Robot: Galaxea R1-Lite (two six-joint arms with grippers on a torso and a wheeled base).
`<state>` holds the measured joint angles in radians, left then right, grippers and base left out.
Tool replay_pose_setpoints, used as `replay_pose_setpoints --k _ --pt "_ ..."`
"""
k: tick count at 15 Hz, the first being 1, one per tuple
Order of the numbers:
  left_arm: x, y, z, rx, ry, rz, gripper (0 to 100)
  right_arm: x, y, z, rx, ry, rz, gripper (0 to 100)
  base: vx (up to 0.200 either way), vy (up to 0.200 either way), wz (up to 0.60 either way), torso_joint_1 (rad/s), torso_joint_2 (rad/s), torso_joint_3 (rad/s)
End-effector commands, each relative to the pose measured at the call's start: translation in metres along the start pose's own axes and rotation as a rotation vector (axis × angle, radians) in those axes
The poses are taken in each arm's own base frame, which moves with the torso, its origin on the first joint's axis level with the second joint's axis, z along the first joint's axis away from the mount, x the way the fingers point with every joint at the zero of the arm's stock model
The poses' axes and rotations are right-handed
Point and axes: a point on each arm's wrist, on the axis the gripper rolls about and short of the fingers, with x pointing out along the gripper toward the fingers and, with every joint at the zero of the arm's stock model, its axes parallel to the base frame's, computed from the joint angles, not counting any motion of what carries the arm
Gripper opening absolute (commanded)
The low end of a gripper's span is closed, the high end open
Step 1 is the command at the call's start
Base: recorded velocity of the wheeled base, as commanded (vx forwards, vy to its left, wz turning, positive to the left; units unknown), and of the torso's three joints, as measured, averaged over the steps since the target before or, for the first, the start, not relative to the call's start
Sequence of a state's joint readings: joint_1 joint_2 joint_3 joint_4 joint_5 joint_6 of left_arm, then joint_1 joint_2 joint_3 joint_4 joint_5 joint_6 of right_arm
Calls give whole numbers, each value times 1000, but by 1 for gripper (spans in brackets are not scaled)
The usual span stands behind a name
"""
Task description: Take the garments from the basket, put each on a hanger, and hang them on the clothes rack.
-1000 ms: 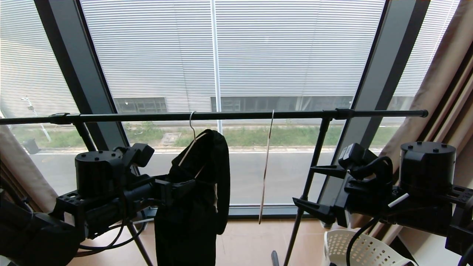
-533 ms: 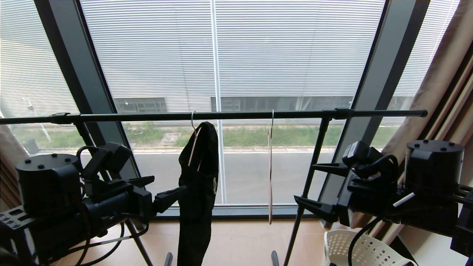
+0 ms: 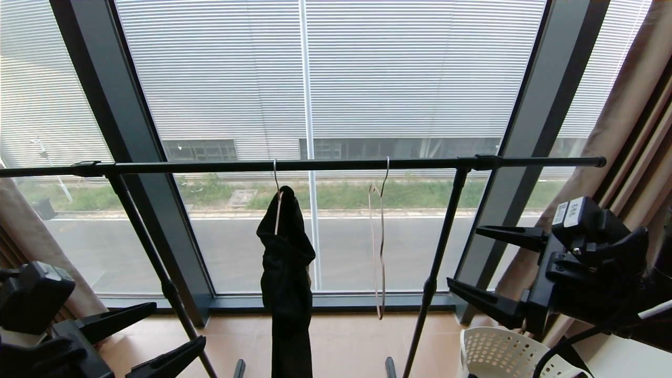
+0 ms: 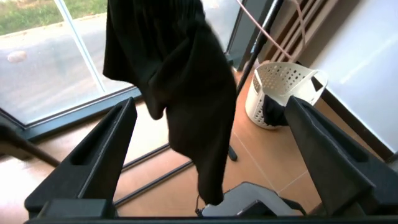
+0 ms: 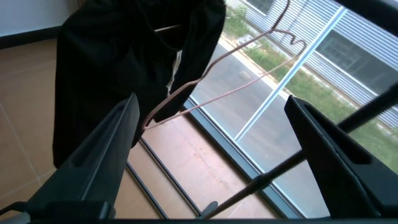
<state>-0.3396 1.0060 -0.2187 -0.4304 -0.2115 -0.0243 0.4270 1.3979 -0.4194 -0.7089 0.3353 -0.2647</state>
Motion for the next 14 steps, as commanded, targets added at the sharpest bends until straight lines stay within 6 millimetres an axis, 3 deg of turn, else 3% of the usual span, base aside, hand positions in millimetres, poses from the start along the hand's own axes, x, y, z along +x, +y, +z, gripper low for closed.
replay_pose_setpoints --k 1,4,8,11,14 --pt "-34 -6 -36 14 -72 3 100 -42 15 2 -25 -58 -22 100 0 0 0 0 0 0" --pt "-59 -11 -56 44 -210 6 100 -72 31 -14 -17 -18 -50 100 0 0 0 0 0 0" --pt "-82 -14 -98 29 -152 84 100 -134 58 -51 1 70 -166 100 0 0 0 0 0 0" --pt "-85 -14 -101 20 -171 125 100 -165 73 -74 4 112 -254 100 0 0 0 0 0 0" --pt "-84 -14 -101 8 -157 167 100 -172 81 -98 16 135 -310 100 0 0 0 0 0 0"
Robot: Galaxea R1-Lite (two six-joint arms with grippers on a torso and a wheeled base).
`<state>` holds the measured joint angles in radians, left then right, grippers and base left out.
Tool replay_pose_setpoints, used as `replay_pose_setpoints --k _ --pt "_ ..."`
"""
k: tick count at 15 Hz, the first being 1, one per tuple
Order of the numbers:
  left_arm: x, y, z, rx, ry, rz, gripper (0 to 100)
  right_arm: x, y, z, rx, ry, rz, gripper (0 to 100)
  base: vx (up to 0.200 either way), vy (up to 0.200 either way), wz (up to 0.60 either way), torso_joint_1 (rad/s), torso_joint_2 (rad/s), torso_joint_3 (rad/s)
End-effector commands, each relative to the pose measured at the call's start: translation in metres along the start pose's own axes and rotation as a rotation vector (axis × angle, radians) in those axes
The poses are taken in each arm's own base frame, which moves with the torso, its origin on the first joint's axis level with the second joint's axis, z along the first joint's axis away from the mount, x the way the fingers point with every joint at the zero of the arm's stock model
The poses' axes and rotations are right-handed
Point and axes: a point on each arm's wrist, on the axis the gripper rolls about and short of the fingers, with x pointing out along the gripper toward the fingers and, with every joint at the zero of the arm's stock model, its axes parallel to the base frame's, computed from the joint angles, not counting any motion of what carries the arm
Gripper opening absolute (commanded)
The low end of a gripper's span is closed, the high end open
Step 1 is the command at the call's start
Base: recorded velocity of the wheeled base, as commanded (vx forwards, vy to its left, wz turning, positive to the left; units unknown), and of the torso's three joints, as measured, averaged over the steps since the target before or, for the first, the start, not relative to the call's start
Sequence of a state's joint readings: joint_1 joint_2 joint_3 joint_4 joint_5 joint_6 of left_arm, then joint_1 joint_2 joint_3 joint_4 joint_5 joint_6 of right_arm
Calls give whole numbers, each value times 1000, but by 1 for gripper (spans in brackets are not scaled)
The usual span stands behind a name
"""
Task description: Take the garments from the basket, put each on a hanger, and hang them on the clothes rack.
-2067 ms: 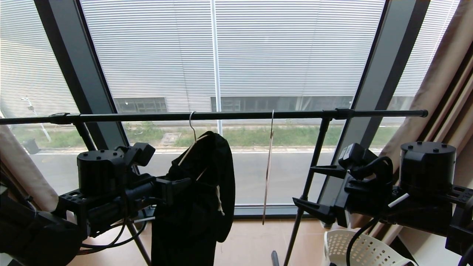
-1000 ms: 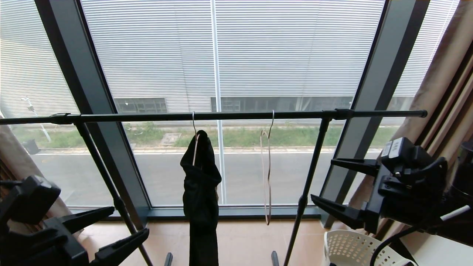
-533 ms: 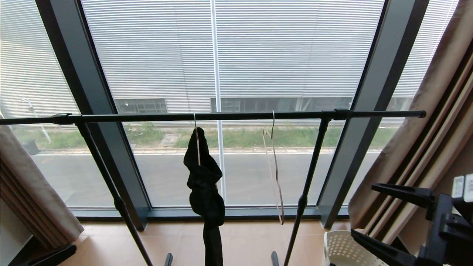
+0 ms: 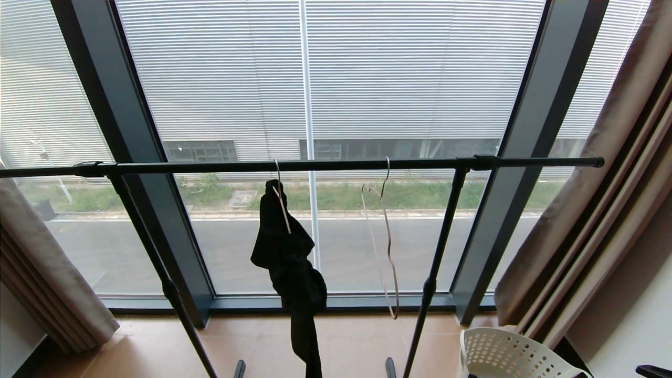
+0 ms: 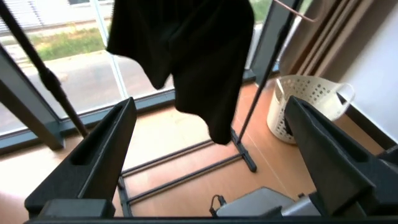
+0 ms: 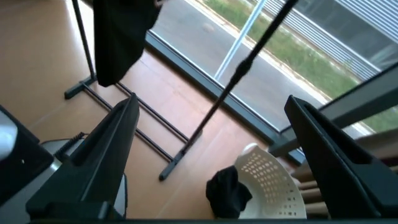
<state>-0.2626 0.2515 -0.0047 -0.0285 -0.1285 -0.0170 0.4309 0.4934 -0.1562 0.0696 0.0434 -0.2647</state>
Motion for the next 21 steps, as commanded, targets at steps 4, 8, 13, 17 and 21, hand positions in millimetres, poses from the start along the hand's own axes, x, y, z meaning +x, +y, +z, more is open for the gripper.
replay_pose_setpoints --k 4,8,13,17,21 --pt "1 1 -3 -23 19 164 100 -15 11 -36 78 -71 -313 100 0 0 0 0 0 0" --pt "-7 -2 -6 9 -89 226 100 -19 18 -39 141 -99 -548 100 0 0 0 0 0 0" --pt "-11 -3 -8 45 -129 208 100 -23 25 -46 247 -267 -433 100 0 0 0 0 0 0" --pt "-12 -4 -9 78 -122 353 100 -24 26 -46 265 -289 -419 100 0 0 0 0 0 0" --pt "-16 -7 -12 84 -197 324 100 -24 26 -46 266 -290 -419 100 0 0 0 0 0 0"
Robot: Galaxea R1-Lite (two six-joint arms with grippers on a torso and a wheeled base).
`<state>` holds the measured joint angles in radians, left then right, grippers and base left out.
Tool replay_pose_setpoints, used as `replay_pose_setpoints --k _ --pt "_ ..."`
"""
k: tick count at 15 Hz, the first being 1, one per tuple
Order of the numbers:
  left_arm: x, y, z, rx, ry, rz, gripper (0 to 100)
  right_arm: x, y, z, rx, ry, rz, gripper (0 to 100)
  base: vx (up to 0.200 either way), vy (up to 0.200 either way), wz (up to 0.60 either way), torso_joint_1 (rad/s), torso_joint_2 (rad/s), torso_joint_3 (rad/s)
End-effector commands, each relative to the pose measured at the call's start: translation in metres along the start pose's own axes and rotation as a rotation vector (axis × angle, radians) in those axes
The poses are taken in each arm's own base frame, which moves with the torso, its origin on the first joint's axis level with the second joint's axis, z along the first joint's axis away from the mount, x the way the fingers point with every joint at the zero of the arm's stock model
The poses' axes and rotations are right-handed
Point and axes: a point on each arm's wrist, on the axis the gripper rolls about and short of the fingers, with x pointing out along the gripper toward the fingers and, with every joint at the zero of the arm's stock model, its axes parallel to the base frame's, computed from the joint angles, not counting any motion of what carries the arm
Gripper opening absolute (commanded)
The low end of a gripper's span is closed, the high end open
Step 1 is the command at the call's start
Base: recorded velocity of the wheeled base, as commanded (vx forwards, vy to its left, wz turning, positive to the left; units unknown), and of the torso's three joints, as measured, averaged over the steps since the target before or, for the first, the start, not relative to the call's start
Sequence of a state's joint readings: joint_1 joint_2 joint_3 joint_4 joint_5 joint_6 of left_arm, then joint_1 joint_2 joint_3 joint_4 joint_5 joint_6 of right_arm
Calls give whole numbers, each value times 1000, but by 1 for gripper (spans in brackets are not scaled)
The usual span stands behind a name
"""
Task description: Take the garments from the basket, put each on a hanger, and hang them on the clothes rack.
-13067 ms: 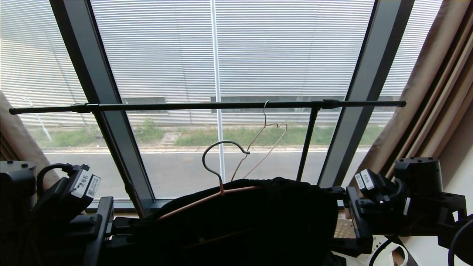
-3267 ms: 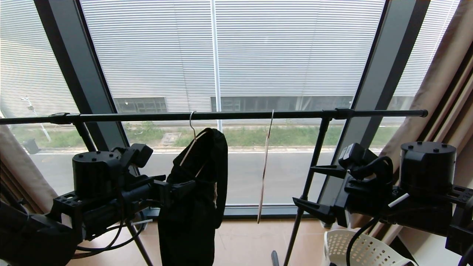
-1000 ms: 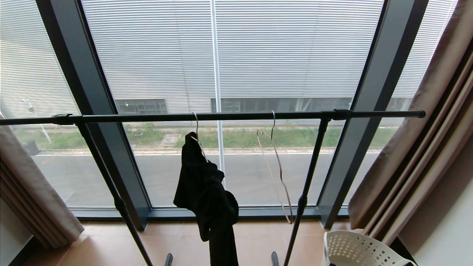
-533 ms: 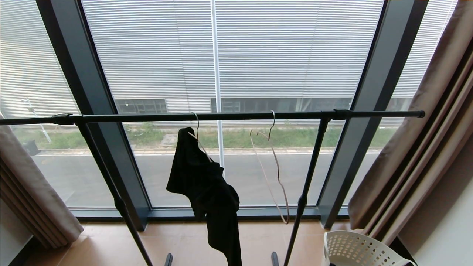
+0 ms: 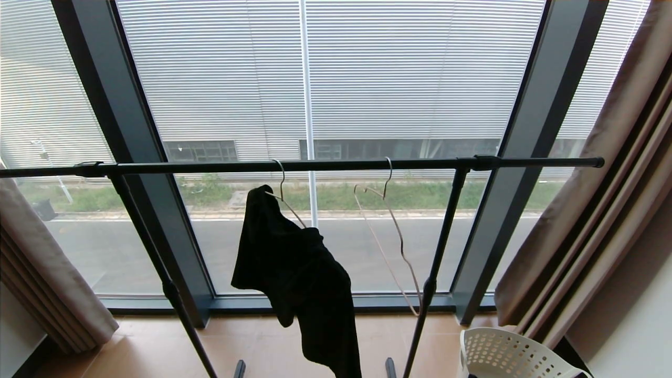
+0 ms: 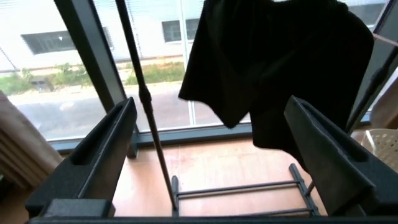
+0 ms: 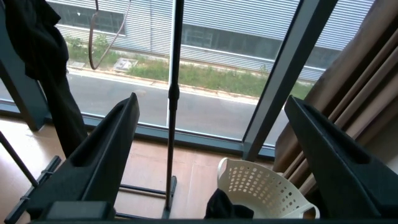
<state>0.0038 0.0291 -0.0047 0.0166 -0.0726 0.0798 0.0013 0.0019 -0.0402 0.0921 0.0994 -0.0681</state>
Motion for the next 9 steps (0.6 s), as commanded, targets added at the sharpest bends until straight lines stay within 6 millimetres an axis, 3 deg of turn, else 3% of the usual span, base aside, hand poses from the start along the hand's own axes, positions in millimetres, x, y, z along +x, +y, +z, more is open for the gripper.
replay_pose_setpoints --k 1,9 --pt "-2 0 -1 -1 -29 -3 100 0 0 0 2 -2 0 100 0 0 0 0 0 0" --pt "-2 -1 0 -28 -33 -37 100 0 0 0 -3 -2 2 100 0 0 0 0 0 0"
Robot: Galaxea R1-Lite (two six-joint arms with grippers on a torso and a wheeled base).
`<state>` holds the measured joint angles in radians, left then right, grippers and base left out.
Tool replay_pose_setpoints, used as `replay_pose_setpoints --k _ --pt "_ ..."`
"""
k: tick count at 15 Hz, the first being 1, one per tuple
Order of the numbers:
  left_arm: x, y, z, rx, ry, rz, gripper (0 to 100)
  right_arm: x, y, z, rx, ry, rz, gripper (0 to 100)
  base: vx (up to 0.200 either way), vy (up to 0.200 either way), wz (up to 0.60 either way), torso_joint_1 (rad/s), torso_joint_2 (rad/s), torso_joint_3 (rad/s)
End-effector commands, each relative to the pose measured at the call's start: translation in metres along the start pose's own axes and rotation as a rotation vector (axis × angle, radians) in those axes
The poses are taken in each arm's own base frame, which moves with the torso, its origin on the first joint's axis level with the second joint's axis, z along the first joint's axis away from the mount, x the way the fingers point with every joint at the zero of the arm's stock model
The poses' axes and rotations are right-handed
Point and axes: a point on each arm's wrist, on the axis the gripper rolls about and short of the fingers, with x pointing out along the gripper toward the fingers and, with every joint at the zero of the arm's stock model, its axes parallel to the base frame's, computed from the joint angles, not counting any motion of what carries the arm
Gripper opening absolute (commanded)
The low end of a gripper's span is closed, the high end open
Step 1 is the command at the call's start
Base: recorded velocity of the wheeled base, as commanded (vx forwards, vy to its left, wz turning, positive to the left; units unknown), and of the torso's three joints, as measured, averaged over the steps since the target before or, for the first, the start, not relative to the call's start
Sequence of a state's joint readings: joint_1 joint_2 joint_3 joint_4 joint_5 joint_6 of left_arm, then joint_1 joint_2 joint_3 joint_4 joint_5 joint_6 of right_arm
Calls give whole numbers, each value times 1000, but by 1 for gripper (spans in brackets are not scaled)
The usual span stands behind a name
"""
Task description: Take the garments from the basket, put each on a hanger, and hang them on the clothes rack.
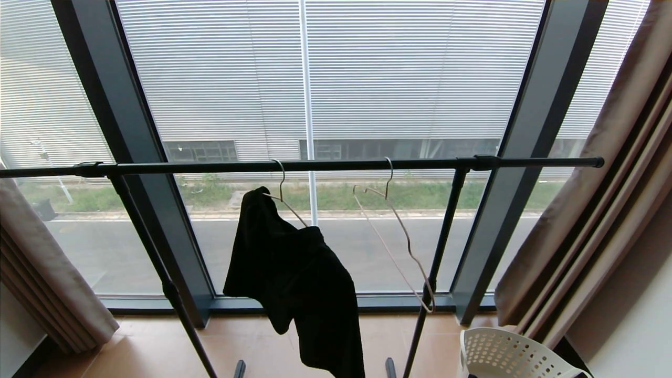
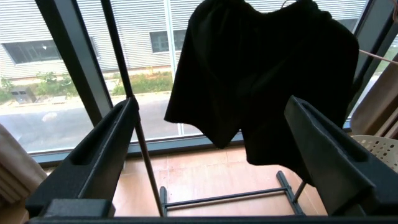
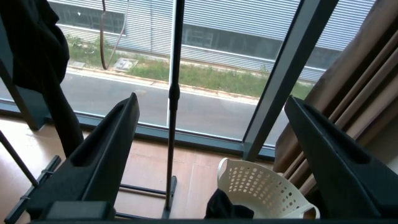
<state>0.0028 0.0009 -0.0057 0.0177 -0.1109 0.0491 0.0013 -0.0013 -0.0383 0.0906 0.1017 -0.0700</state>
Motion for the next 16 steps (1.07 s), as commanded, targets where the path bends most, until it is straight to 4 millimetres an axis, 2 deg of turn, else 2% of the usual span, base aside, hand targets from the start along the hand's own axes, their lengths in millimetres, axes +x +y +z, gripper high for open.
replay_pose_setpoints --k 1,4,16 --pt "0 0 0 0 -2 1 100 0 0 0 0 1 1 100 0 0 0 0 0 0" --pt "0 0 0 0 -2 1 100 0 0 0 0 1 1 100 0 0 0 -35 81 43" --pt "0 0 0 -3 -2 1 100 0 0 0 0 1 1 100 0 0 0 -151 355 195"
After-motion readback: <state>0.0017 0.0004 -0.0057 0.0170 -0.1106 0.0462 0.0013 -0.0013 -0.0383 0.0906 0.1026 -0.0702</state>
